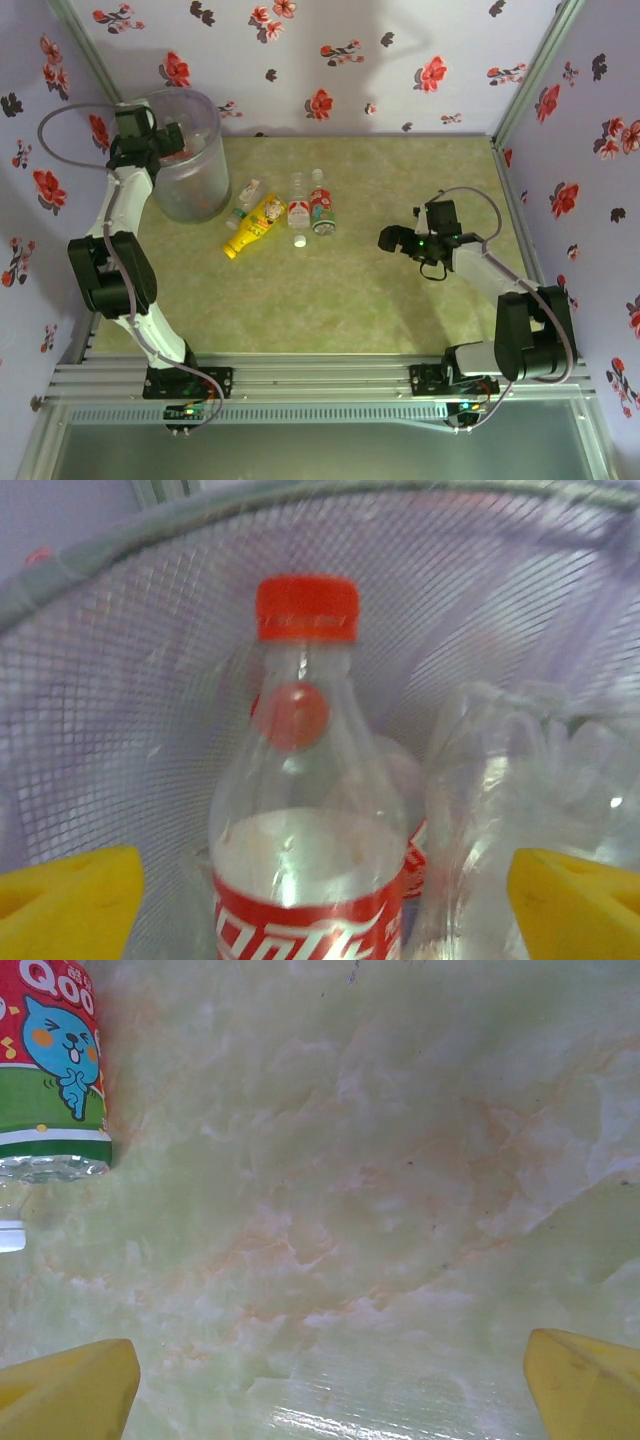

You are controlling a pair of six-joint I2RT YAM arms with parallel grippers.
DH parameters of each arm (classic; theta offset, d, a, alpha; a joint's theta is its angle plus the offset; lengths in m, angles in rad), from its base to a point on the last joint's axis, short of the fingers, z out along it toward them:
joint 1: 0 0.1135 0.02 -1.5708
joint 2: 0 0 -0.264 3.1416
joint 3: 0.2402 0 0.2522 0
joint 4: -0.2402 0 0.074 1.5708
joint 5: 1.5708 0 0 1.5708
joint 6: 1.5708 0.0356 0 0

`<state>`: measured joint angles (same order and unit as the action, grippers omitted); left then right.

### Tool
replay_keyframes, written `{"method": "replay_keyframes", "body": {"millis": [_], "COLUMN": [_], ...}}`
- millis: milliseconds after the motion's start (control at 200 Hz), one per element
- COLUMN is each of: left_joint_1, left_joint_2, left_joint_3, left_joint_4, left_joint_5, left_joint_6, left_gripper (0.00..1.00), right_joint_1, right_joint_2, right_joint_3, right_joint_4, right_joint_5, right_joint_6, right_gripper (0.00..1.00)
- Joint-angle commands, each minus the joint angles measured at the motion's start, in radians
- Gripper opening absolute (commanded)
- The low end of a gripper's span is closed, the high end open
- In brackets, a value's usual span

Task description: Put the plastic bottles in the bin

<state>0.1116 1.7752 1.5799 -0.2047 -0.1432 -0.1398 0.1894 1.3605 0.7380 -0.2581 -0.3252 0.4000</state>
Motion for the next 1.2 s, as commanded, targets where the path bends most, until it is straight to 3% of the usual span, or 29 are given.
{"method": "replay_keyframes", "body": {"millis": [0,165,400,705,825,1195], "left_joint_1": [0.003,0.004,0.007,0.007,0.007,0.002], "left_joint_2": [-0.052,-0.054,0.053,0.207,0.212,0.115], "left_joint_3": [0.085,0.158,0.317,0.443,0.407,0.081], "left_joint_4": [-0.042,-0.055,-0.139,-0.250,-0.266,-0.155], "left_joint_5": [0.003,-0.003,-0.013,0.002,0.002,0.004], "left_joint_6": [-0.003,0.008,-0.001,0.015,0.003,-0.052], "left_gripper": [0.96,0.92,0.66,0.41,0.28,0.11], "right_joint_1": [0.001,0.001,0.001,0.000,0.000,0.001], "right_joint_2": [0.018,0.030,0.040,0.049,0.052,0.057], "right_joint_3": [0.033,0.035,0.035,0.031,0.029,0.032], "right_joint_4": [0.009,0.013,0.012,0.010,0.017,0.020], "right_joint_5": [-0.004,-0.008,-0.007,-0.006,-0.004,-0.005], "right_joint_6": [-0.016,-0.019,-0.021,-0.025,-0.023,-0.030], "right_gripper": [0.99,0.99,0.99,0.99,0.99,0.99]}}
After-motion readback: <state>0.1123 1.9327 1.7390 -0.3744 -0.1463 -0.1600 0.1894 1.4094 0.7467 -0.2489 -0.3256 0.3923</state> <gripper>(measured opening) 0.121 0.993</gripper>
